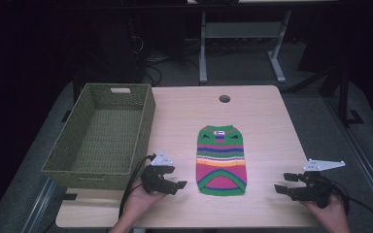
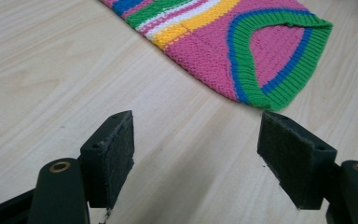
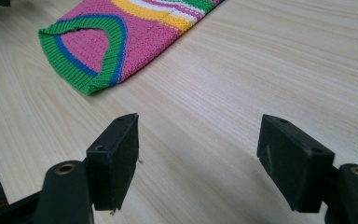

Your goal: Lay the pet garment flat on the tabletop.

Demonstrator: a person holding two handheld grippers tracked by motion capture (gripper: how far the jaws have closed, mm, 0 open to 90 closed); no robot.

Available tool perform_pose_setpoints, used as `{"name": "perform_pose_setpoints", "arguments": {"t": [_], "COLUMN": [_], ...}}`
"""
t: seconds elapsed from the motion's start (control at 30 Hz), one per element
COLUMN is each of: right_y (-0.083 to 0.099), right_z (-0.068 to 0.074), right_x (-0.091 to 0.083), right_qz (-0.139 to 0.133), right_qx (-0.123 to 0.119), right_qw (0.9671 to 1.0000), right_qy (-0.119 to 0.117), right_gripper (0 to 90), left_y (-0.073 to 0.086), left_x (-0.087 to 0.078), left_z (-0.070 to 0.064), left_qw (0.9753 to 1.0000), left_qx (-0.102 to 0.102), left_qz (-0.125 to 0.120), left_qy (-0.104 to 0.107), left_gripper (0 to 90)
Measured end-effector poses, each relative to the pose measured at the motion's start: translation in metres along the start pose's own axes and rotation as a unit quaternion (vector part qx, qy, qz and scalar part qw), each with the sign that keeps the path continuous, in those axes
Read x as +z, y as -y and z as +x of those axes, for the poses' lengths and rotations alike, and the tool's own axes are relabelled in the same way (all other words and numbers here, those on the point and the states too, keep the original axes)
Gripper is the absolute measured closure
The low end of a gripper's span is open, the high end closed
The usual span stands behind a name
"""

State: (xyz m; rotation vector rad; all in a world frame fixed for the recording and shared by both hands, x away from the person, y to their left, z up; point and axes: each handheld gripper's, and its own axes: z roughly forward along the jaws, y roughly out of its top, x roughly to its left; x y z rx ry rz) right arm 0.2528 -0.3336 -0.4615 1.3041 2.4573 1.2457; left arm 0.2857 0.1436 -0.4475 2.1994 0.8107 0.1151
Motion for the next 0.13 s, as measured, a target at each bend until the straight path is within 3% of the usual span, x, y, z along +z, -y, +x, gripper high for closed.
{"name": "perform_pose_setpoints", "arguments": {"t": [0.13], "right_y": [0.0057], "right_z": [0.0054], "right_x": [-0.0016], "right_qz": [-0.013], "right_qx": [-0.006], "right_qw": [0.9999], "right_qy": [0.008], "right_gripper": [27.2], "left_y": [0.0036], "left_x": [0.0005], "left_z": [-0.0047], "left_qw": [1.0], "left_qx": [0.008], "left_qz": [-0.001], "left_qy": [-0.001], "left_gripper": [26.7]}}
